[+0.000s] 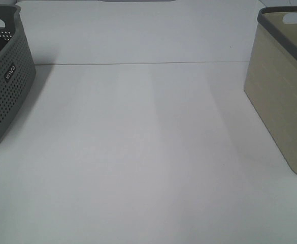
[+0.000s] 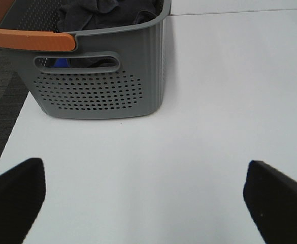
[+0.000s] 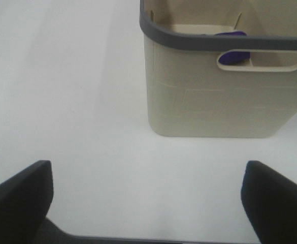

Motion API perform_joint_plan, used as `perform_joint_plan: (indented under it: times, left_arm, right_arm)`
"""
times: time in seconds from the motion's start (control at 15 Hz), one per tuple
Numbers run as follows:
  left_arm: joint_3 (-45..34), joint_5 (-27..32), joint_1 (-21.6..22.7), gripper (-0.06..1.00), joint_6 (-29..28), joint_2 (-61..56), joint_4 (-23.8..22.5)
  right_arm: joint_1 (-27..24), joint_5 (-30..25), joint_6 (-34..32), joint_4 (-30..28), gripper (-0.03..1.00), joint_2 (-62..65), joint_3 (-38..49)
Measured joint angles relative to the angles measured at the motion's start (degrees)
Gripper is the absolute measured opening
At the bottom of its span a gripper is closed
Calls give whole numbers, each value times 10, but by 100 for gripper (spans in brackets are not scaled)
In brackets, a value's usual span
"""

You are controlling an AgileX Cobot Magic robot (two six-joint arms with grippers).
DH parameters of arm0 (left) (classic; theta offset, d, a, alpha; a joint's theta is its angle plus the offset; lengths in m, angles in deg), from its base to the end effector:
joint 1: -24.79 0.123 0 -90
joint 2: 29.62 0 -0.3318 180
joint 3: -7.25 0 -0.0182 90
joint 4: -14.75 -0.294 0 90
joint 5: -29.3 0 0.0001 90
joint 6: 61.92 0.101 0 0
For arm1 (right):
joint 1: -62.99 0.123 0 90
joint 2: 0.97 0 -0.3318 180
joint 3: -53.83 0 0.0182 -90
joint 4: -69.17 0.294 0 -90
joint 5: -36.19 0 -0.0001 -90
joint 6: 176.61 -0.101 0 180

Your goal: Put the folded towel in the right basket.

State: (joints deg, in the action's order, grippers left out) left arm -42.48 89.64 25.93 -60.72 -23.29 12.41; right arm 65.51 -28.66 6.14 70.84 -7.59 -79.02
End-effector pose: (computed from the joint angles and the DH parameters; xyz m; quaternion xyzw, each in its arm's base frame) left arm -0.0057 0.0035 0.2939 -0.0003 0.8497 0.0312 0.5263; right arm -0.0147 0.0020 0.3013 -0.0409 0.8589 0.0135 0.5104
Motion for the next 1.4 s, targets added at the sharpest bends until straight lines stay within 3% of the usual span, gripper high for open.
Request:
perform_joint_plan:
  times: [0.2, 1.4]
  left_arm:
    - [0, 0, 0, 99, 0, 0, 1]
    - [0, 0, 0, 99, 0, 0, 6]
  right_arm:
    - [0, 5, -1, 0, 97, 2, 46]
    - [0, 15, -3, -2, 97, 2, 50]
